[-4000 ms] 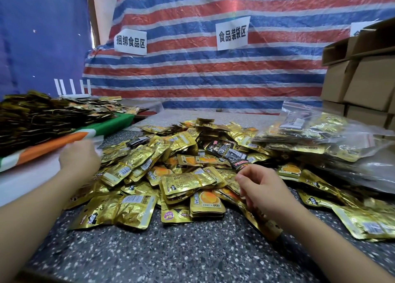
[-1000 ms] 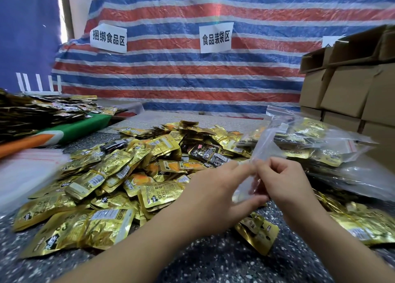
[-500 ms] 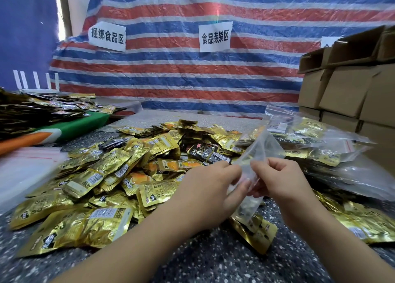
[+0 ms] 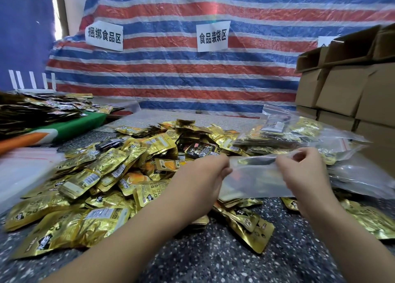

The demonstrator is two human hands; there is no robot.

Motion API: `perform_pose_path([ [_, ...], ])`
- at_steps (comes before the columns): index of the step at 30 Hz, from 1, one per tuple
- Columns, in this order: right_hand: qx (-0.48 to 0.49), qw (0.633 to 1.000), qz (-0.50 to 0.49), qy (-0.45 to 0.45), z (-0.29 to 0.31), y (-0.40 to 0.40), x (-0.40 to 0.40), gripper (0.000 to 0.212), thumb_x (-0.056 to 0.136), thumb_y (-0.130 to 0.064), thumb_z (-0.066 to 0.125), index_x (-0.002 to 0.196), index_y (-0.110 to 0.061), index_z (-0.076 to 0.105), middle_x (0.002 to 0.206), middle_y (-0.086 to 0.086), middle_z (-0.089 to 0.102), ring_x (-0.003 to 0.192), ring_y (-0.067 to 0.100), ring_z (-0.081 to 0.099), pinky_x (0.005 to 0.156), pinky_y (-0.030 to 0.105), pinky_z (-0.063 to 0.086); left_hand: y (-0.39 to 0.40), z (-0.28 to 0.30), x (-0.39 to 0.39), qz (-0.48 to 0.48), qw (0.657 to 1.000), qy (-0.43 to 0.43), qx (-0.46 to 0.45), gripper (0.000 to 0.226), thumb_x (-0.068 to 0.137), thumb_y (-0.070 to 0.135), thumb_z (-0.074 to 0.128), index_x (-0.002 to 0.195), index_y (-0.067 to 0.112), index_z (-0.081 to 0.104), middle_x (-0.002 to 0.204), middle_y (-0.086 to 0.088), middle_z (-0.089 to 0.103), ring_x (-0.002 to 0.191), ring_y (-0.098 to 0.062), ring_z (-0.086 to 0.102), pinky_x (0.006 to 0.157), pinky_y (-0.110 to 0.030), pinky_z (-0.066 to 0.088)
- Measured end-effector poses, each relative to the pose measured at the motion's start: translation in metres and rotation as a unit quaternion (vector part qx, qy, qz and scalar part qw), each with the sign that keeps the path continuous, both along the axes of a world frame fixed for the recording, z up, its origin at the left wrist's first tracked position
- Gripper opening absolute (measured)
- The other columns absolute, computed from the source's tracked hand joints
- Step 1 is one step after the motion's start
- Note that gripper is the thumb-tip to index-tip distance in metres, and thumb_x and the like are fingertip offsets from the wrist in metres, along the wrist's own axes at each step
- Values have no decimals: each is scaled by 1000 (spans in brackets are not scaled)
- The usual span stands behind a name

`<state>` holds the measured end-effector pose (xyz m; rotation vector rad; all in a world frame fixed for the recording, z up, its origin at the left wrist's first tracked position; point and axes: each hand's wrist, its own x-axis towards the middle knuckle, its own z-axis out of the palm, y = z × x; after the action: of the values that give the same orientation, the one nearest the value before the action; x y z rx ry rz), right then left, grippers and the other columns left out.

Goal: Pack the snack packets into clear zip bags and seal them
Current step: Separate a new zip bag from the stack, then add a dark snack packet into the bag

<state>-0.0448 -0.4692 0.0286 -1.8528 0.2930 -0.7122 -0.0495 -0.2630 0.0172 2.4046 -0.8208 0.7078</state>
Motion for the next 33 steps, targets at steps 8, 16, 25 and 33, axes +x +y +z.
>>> perform_pose_path([
  [8,-2,997,69,-29,6,0,-6,28,89,-3,49,80,-23,66,86,4,64,72,21,51,63,36,42,5,10,-3,-47,990,-126,-49,50,101,49,39,62,19,41,54,12,34,50,-10,35,50,-27,28],
  [16,-7,984,175,30,18,-2,-12,29,88,-6,54,61,-9,63,39,-12,42,35,4,30,46,23,28,11,16,4,-67,972,-40,-221,58,99,50,41,49,25,26,43,8,28,40,-8,27,45,-18,20],
  [25,-100,945,203,237,11,-12,-6,51,96,-55,48,87,-12,75,65,10,72,42,9,37,43,21,30,13,-9,21,-26,986,121,-110,63,101,39,46,44,18,31,39,8,26,39,-12,24,40,-22,19],
  [33,-204,956,130,164,33,-14,39,41,96,-48,55,82,-14,74,70,-1,74,72,18,67,70,35,55,10,-14,19,-66,982,167,-61,50,93,33,49,49,15,33,47,4,29,46,-13,27,49,-30,24],
])
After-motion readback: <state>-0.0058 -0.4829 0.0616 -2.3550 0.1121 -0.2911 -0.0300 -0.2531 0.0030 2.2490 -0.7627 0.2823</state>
